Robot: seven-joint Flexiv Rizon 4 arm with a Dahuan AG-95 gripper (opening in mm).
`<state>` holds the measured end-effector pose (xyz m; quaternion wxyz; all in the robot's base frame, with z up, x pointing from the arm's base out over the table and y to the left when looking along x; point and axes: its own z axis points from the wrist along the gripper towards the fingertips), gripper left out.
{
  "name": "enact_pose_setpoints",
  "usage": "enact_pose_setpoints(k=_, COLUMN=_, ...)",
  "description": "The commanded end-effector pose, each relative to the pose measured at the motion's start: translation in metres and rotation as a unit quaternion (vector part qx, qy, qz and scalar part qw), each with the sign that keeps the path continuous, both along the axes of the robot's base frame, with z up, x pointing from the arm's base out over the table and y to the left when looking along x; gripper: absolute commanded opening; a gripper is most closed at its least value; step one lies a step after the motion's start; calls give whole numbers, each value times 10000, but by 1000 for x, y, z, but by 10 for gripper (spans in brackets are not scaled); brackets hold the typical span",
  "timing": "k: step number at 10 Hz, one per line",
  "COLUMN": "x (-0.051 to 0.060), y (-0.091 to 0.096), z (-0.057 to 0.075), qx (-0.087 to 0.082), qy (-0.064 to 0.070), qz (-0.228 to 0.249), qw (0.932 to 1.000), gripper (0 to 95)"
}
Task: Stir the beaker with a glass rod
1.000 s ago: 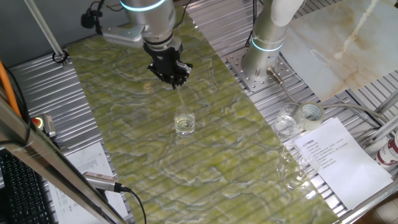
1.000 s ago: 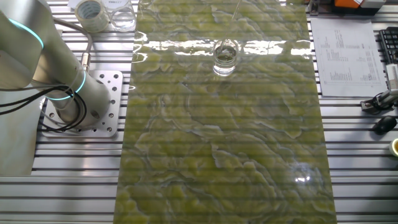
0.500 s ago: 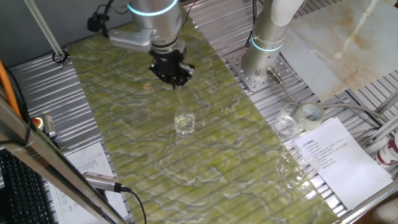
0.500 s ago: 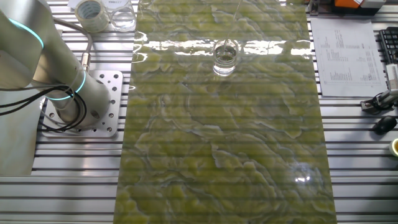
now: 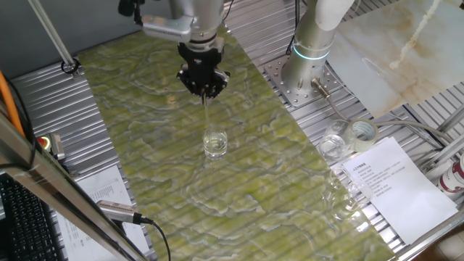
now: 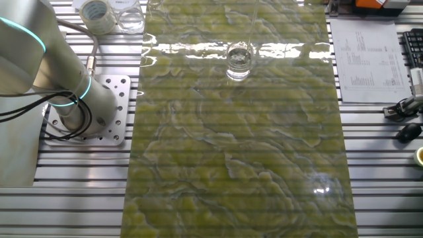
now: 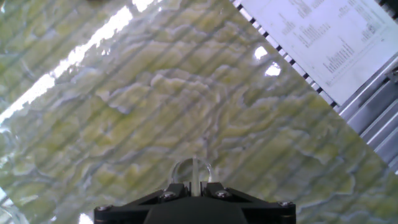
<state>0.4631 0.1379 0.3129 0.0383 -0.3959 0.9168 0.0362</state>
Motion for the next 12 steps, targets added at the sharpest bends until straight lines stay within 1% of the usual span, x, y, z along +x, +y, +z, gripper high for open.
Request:
enact_pose_setpoints(k=1, x=1, y=1, z=0, qx=-606, qy=1029, qz=-57, qw=9928, gripper=0)
enact_pose_setpoints(k=2, x=1, y=1, z=0, qx=-628, qy=991, qz=-20, qw=9931, gripper=0)
enact_pose_setpoints(k=3, x=1, y=1, z=0, qx=-676, qy=1001, qz=2, qw=9927, gripper=0)
enact_pose_setpoints(k=4, x=1, y=1, z=-1, qx=-695, qy=1069, qz=-31, qw=9918, gripper=0)
enact_pose_setpoints(k=5, x=1, y=1, z=-1, qx=-699, qy=1188, qz=-66, qw=9904, gripper=0)
enact_pose_setpoints(k=6, x=1, y=0, z=-1, qx=-716, qy=1191, qz=-42, qw=9903, gripper=0)
enact_pose_setpoints(k=7, x=1, y=0, z=-1, qx=-755, qy=1122, qz=51, qw=9908, gripper=0)
enact_pose_setpoints(k=8, x=2, y=0, z=-1, qx=-750, qy=931, qz=185, qw=9927, gripper=0)
enact_pose_setpoints(k=9, x=2, y=0, z=-1, qx=-735, qy=856, qz=215, qw=9934, gripper=0)
enact_pose_setpoints(k=10, x=2, y=0, z=-1, qx=-685, qy=495, qz=291, qw=9960, gripper=0)
enact_pose_setpoints(k=11, x=3, y=1, z=-1, qx=-618, qy=362, qz=317, qw=9969, gripper=0)
enact_pose_setpoints(k=12, x=3, y=1, z=-1, qx=-575, qy=329, qz=304, qw=9973, gripper=0)
